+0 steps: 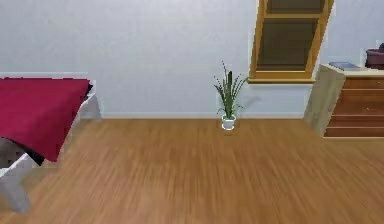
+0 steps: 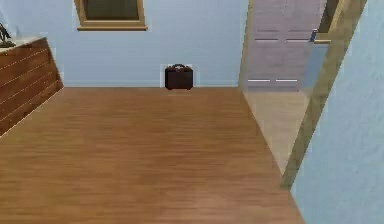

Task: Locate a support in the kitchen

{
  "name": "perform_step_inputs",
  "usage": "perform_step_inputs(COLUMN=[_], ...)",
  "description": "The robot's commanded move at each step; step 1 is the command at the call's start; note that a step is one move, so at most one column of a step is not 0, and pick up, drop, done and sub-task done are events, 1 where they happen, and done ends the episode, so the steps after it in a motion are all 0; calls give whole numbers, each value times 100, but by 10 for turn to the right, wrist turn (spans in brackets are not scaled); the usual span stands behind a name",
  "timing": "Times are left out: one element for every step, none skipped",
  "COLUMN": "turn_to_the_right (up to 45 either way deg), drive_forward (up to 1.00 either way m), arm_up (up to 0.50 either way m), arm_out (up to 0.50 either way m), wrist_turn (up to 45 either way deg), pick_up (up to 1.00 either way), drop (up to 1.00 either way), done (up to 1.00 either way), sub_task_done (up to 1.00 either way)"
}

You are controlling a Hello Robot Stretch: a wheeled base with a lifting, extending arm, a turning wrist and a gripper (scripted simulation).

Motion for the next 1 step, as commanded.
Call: perform_step_inputs(turn_to_the_right=[450], drive_forward=[0], arm_up=[0], arm_out=[0], wrist_turn=[0], pick_up=[0], drop=[0], done=[0], sub_task_done=[0])
